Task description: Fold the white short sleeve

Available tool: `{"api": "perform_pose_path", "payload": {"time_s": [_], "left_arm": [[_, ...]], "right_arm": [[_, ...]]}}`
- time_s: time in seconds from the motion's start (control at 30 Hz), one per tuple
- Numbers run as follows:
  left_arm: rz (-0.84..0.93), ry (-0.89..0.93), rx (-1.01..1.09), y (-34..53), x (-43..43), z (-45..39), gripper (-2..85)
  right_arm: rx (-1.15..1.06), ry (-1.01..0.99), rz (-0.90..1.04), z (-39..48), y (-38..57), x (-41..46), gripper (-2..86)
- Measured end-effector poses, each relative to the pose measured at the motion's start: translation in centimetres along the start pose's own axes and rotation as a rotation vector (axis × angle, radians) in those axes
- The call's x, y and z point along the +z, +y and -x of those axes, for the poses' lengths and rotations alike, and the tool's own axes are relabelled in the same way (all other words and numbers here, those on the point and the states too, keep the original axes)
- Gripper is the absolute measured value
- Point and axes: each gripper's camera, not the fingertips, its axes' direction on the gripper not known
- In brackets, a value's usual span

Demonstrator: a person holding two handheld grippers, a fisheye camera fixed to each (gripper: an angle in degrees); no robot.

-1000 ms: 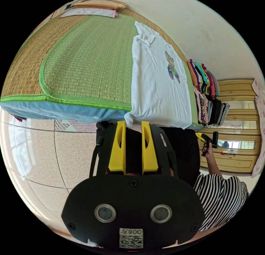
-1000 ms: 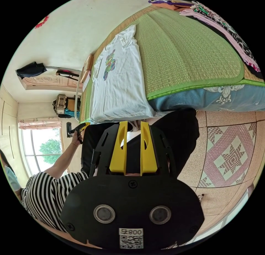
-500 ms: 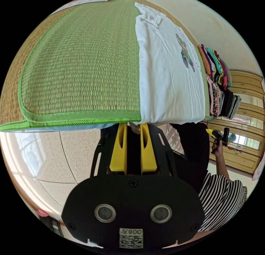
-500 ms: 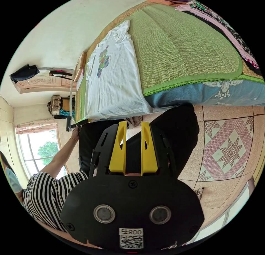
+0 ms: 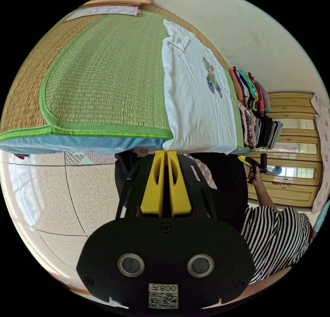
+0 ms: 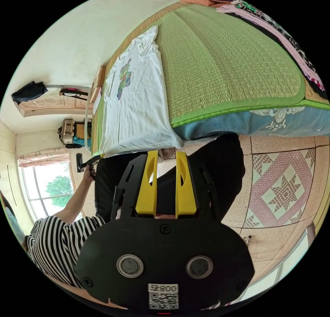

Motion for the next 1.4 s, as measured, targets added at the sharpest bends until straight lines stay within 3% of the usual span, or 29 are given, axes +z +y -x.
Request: {"api": "perform_pose_path", "payload": {"time_s": [0.3,0.9,1.2,1.4], "left_arm": [[0.034,-0.05,-0.007,1.4,0.3,-0.7,1.1],[0.131,-0.135,-0.045,3.9,1.5,1.0,5.5],[0.128,-0.083,-0.019,7.2,0.5,2.8,1.2],[0.021,0.073,-0.008,11.8,-2.0,4.4,0.8]], "right_arm": [[-0.074,0.154,0.094,1.4,-3.2,2.9,11.0],[-0.142,0.258,0.246,2.1,-8.7,6.9,9.0],[-0.154,0.184,0.235,-0.2,-8.4,5.4,2.5],[-0.187,0.033,0.22,-2.7,-7.0,3.1,1.3]]}}
